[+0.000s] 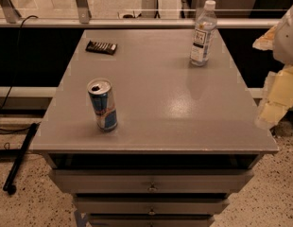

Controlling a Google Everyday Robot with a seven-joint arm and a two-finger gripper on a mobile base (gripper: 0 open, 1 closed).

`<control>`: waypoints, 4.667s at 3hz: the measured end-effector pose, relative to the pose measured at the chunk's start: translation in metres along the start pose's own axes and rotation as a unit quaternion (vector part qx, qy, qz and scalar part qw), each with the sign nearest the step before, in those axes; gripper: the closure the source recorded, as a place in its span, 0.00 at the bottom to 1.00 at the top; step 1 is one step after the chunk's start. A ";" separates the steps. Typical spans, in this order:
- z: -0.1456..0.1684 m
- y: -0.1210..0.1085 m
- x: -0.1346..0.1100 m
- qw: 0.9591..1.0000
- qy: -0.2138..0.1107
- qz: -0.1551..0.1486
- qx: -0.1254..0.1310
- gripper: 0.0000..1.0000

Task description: Knock redbull can over

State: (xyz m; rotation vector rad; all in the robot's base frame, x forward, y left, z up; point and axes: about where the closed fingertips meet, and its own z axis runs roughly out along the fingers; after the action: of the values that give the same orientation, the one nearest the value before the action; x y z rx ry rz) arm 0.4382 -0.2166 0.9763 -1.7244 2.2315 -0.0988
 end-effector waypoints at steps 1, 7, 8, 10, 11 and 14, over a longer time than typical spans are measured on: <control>0.000 0.000 0.000 1.000 0.000 0.000 0.000 0.00; 0.117 0.100 -0.288 0.875 -0.441 -0.100 -0.171 0.00; 0.131 0.099 -0.304 0.865 -0.462 -0.081 -0.181 0.16; 0.148 0.083 -0.320 0.858 -0.475 -0.034 -0.192 0.70; 0.130 0.058 -0.310 0.867 -0.469 -0.028 -0.166 0.94; 0.131 -0.028 -0.244 0.960 -0.238 -0.138 -0.057 0.97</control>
Offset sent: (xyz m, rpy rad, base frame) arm -0.0089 0.1187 -0.0425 0.4526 0.0621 0.2554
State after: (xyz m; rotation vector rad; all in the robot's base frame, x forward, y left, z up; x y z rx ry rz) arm 0.5560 0.0269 0.9091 -1.8703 1.6724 0.3525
